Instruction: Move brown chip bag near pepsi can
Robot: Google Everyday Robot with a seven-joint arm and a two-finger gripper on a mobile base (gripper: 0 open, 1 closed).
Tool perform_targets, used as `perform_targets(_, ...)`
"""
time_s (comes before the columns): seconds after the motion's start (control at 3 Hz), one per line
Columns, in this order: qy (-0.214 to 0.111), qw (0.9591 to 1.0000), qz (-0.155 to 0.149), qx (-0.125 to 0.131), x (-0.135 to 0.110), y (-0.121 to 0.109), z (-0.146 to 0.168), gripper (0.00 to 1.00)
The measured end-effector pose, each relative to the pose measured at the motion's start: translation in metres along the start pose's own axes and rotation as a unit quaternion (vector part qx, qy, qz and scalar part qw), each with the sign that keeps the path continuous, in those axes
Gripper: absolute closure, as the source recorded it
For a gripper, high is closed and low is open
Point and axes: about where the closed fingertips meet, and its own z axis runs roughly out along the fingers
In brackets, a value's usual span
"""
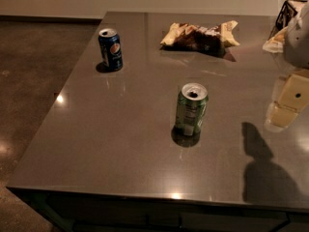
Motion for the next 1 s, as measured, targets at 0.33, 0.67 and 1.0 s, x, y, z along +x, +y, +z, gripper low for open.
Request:
perform_targets(0.33, 0.0, 1.0, 0.0, 0.0, 0.0, 0.0, 0.0, 0.0)
perform_targets(0.67, -0.002, 0.9995, 0.013, 0.029, -0.003, -0.025, 0.004, 0.0)
perform_targets(1.0, -0.013, 0.9973, 0.028, 0.067, -0.009, -0.076, 0.019, 0.0)
